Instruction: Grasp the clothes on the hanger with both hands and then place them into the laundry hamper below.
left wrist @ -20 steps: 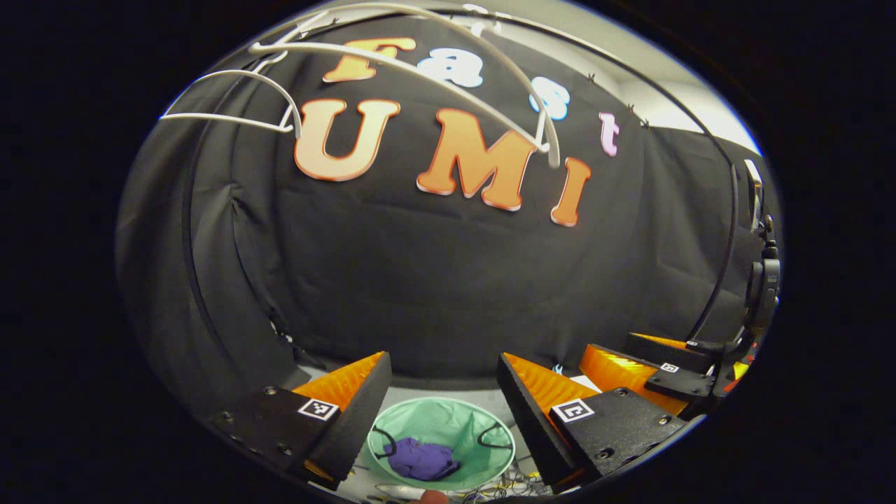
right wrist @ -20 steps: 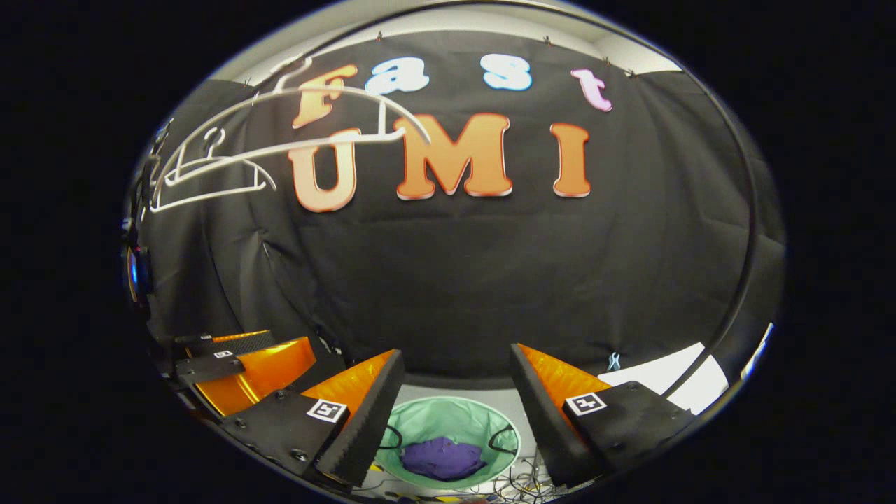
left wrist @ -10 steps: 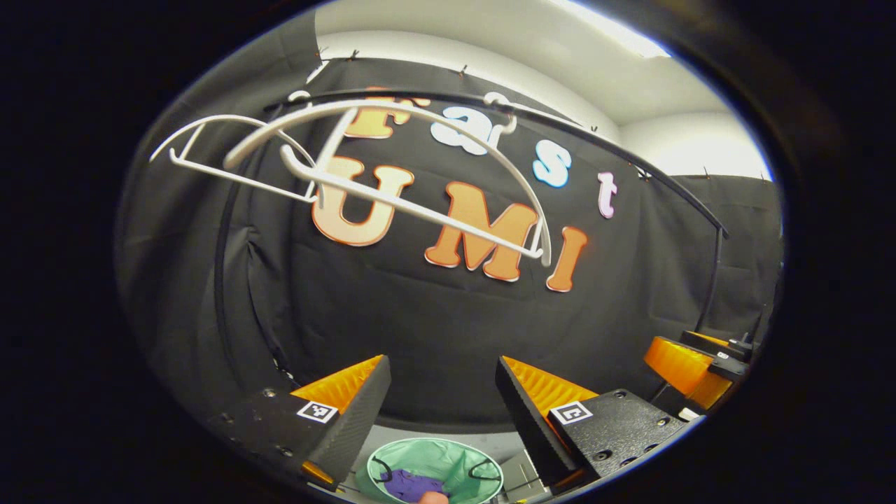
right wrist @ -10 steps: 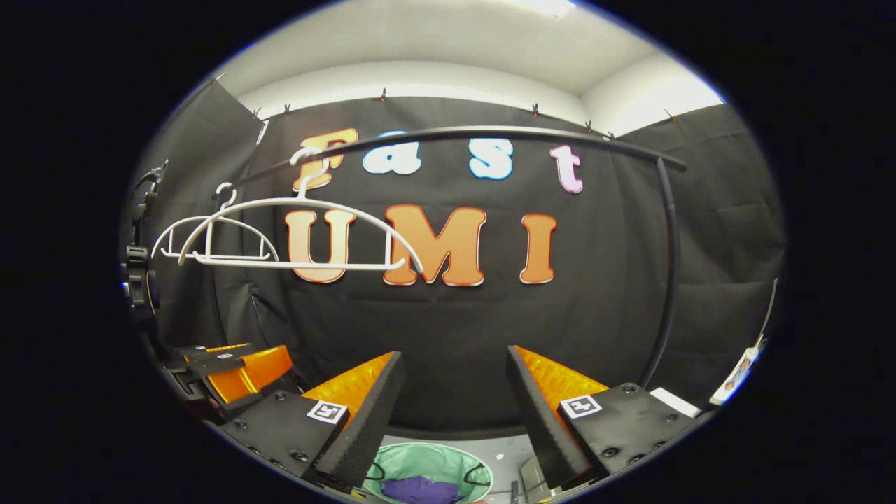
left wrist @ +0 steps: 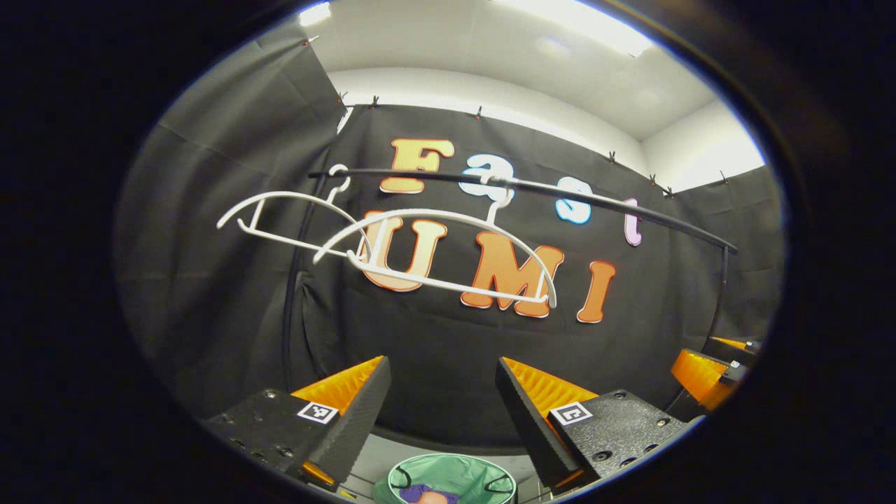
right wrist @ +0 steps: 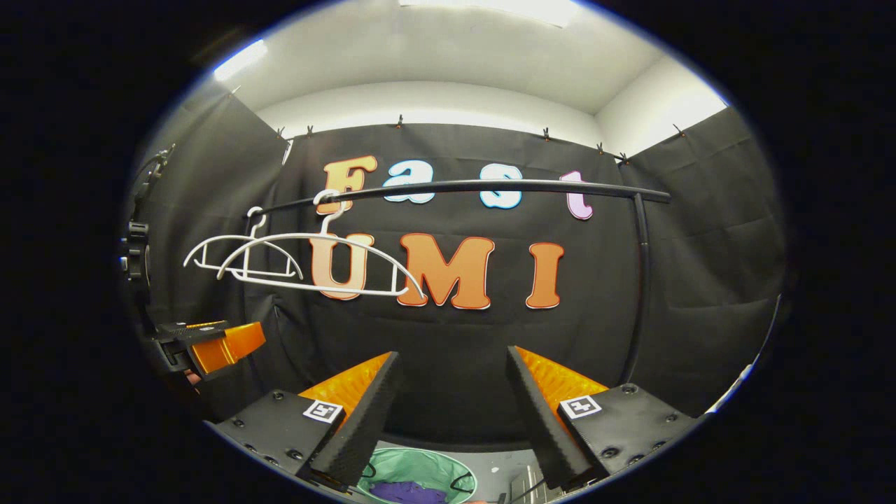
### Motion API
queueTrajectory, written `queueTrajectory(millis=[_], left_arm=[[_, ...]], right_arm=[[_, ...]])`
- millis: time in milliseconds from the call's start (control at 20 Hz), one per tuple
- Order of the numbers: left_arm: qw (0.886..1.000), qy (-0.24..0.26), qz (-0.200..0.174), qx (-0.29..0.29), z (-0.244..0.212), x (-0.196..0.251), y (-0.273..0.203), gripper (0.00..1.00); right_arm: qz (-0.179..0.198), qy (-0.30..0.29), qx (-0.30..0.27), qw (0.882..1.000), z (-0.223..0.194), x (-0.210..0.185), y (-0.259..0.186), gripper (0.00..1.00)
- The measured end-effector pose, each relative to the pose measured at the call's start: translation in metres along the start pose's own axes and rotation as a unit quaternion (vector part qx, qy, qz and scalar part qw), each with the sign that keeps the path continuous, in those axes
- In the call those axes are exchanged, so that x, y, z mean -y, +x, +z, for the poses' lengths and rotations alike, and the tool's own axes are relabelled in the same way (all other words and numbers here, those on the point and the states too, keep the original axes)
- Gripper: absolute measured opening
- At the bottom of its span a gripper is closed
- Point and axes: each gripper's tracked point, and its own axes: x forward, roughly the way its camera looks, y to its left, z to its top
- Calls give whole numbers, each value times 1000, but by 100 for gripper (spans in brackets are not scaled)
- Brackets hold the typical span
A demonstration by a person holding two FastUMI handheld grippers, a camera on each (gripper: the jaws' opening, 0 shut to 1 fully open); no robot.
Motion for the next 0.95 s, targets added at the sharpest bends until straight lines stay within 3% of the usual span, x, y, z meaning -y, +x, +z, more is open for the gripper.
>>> queueTrajectory(millis=[50,150,200,450,500,950], left_arm=[[1000,-1,4,4,3,3,-8,93],[1000,-6,9,11,9,14,-25,95],[1000,-7,10,12,9,18,-32,92],[1000,-10,12,15,8,41,-57,92],[1000,-10,8,15,7,46,-60,95],[1000,21,-3,22,12,65,-91,92]], right_arm=[[5,5,2,1000,1,4,-6,93],[12,13,1,1000,1,13,-19,97],[14,17,0,1000,0,19,-27,100],[12,34,-6,999,-4,43,-54,100],[10,36,-3,999,-4,48,-59,99],[10,43,1,999,-8,59,-84,93]])
